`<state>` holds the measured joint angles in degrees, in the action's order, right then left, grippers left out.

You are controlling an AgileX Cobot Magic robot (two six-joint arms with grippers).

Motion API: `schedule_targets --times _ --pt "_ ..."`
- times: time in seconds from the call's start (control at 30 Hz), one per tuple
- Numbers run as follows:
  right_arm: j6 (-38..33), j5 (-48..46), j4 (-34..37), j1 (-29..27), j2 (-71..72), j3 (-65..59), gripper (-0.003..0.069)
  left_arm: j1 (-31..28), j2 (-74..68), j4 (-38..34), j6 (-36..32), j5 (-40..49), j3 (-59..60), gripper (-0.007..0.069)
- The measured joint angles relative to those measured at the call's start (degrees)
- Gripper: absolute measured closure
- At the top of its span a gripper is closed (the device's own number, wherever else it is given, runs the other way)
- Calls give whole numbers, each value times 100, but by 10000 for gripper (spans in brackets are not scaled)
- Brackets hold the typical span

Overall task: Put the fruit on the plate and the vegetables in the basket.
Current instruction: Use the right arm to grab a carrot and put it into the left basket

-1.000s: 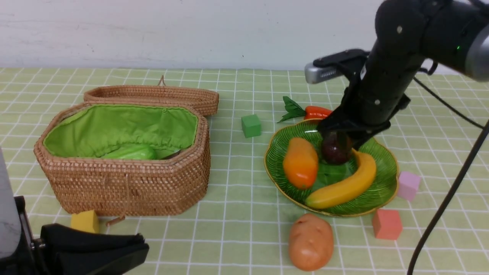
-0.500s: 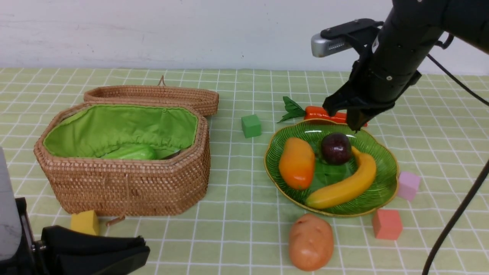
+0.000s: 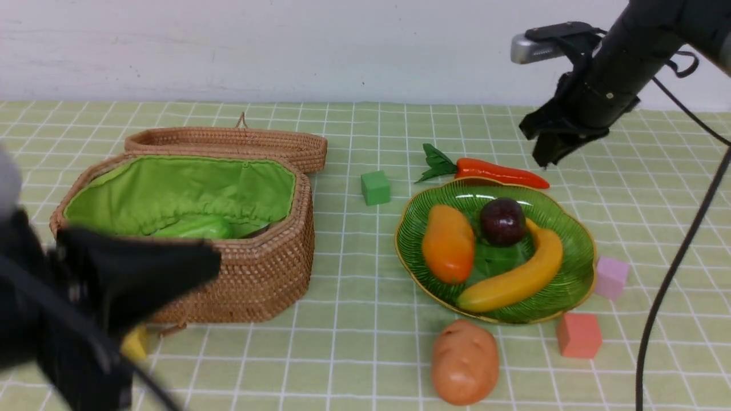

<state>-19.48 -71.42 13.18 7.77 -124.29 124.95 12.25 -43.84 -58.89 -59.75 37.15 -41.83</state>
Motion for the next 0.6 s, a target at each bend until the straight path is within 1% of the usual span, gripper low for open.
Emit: schedule_targets --times 0.1,0.2,0.23,0.27,0.3,0.4,0.6 --pt "-661 44 76 -20 -461 586 323 0 -547 251 306 156 -635 637" --pt "-1245 254 -111 -21 -811 798 218 0 -966 376 415 436 -1029 637" --pt "-1284 274 -111 -21 -811 805 218 0 -991 383 413 436 -1029 637" --pt "-1503 412 -321 -21 -979 831 171 0 -1133 406 425 551 -1106 637" --pt "-1615 553 -503 -26 -1094 838 144 0 -1206 451 432 642 -1124 637" --pt "-1679 837 -867 -26 -1308 838 114 0 -1298 574 439 748 -1136 637" --pt "-1691 1161 -991 -26 -1524 838 112 0 -1298 683 444 770 -1136 637"
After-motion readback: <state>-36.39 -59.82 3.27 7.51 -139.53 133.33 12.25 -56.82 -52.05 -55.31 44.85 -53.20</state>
